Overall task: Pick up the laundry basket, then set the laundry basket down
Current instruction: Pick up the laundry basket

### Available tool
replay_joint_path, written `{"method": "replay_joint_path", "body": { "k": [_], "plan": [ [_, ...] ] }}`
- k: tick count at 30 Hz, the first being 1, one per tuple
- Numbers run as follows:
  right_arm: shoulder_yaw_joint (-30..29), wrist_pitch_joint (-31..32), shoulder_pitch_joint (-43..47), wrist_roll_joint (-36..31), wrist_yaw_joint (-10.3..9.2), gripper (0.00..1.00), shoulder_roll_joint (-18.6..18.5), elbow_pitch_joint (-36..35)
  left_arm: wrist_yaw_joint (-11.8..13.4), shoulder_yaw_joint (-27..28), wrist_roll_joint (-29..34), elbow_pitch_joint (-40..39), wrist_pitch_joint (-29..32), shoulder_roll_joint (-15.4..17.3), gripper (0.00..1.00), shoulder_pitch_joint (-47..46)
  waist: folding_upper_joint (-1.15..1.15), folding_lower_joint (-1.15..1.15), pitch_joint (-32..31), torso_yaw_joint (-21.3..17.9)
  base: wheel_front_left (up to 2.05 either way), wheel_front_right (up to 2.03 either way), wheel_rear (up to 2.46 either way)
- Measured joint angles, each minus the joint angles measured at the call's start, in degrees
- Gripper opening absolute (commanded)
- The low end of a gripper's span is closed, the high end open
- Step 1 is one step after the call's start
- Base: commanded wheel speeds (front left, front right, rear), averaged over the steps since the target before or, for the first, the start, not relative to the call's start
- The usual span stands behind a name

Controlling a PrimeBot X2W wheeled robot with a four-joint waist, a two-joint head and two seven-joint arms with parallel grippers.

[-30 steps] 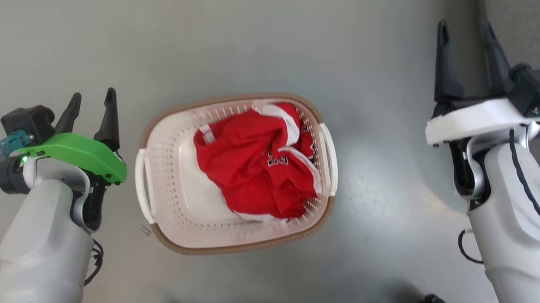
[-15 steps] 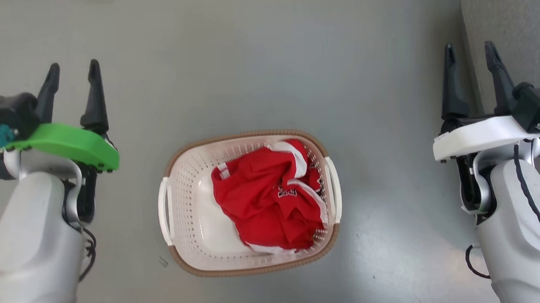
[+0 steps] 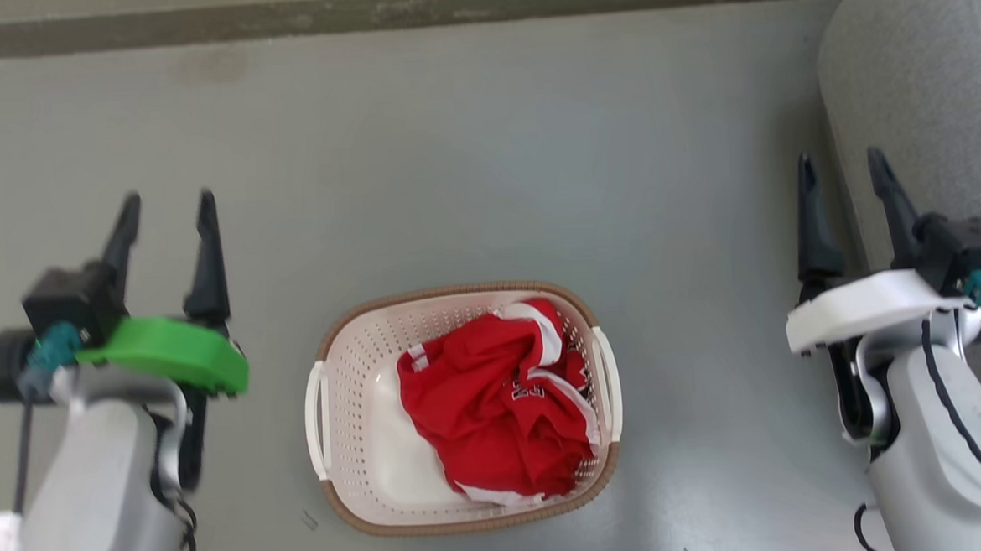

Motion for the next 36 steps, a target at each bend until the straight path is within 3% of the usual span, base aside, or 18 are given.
{"method": "replay_joint_path", "body": {
  "k": [17, 36],
  "plan": [
    [0.3, 0.0, 6.9, -0.5, -0.1, 1.0, 0.4, 0.1, 1.3, -0.3, 1.3, -6.4, 0.0, -0.5, 1.0, 12.0, 0.0, 0.0, -6.2, -0.6, 0.0, 0.0, 0.0],
    [1.6, 0.0, 10.7, -0.6, -0.25, 1.0, 0.6, -0.4, 1.9, -0.5, 1.4, -10.0, 0.0, -0.5, 1.0, 18.7, 0.0, 0.0, -9.7, -0.9, 0.0, 0.0, 0.0]
  ]
}}
